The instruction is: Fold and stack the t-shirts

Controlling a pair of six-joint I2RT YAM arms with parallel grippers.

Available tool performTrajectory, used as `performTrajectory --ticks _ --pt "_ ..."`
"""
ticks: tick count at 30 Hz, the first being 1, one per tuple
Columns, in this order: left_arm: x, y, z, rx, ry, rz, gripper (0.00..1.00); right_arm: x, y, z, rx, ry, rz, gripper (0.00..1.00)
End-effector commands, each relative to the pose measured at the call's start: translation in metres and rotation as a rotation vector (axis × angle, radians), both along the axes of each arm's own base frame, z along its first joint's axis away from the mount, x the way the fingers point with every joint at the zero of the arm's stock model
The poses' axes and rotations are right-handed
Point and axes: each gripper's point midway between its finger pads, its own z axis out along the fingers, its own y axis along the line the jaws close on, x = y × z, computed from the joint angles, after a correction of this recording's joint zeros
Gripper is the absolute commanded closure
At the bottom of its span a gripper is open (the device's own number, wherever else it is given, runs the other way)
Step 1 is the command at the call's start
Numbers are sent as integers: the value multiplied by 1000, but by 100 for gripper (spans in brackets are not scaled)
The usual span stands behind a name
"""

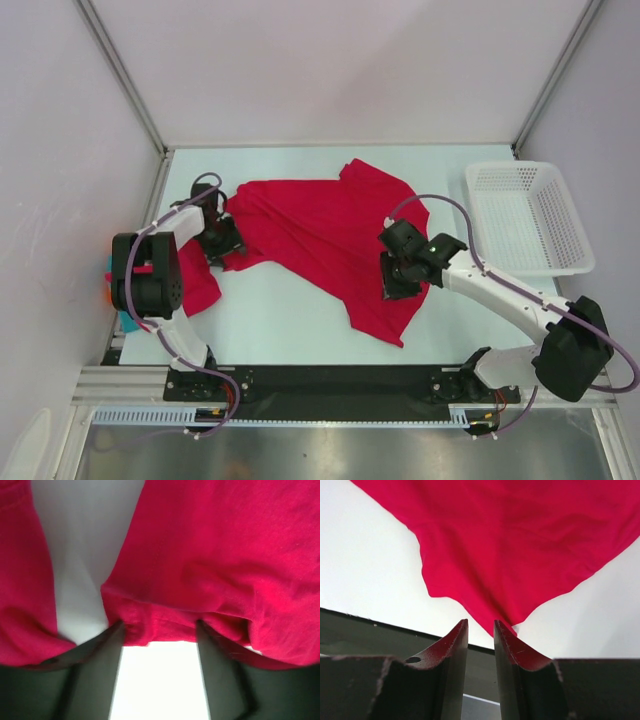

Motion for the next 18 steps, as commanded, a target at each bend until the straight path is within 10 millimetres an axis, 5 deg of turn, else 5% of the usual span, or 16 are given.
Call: performTrajectory --ticks 1,5,18 --pt "11 -5 5 -27 -49 7 44 -5 13 -1 45 2 -9 68" --pt "14 -9 12 -48 -67 6 99 -15 12 -5 40 19 -7 68" --pt "-3 -6 59 -25 -131 -46 99 -61 20 -30 15 93 -5 64"
